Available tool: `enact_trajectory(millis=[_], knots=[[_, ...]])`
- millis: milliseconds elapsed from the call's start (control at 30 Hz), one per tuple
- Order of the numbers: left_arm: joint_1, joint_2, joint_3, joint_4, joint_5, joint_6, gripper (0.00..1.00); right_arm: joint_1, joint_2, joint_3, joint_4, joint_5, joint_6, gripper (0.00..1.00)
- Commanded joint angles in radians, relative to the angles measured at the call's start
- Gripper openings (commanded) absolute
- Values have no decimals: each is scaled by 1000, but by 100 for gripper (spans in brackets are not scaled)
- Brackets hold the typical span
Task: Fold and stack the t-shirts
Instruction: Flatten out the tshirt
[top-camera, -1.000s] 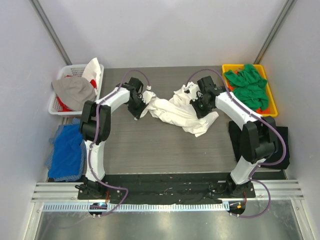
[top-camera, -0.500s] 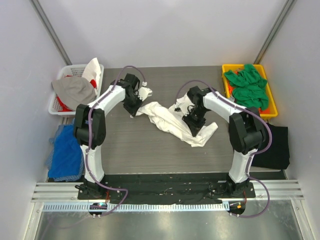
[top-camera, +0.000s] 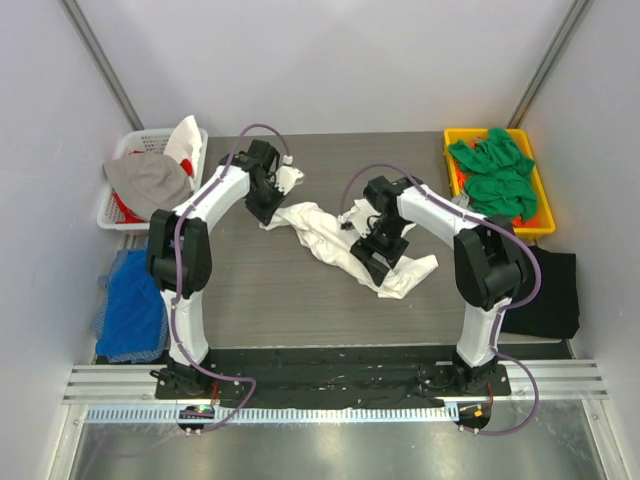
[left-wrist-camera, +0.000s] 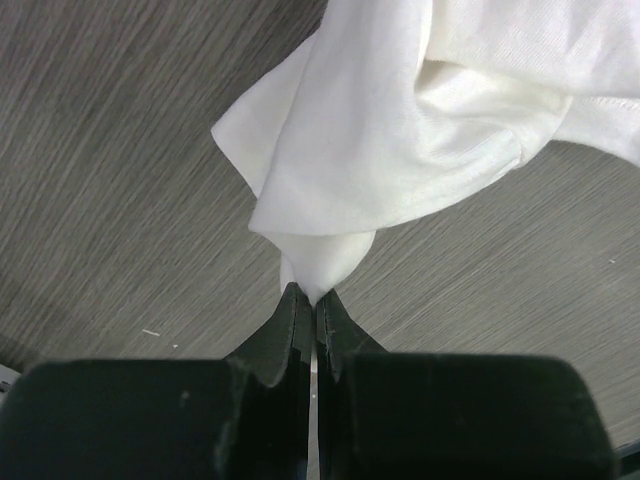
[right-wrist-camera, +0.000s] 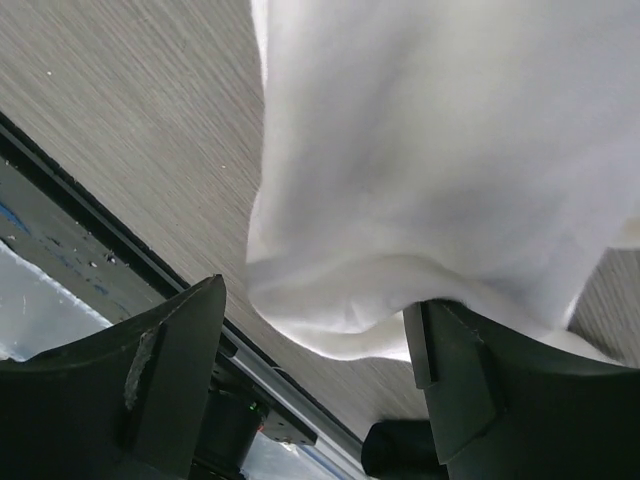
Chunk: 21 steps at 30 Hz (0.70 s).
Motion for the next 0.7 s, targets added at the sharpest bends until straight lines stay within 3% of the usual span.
enact_trajectory(millis=[0, 433, 667], knots=[[5, -23, -17, 9, -32, -13, 0, -3, -105, 73, 42, 58, 56, 80], [5, -29, -48, 30, -44, -10, 0, -117, -215, -25, 180, 196, 113, 78], [5, -39, -61, 19, -47, -8, 0, -175, -211, -100, 220, 167, 82, 76]])
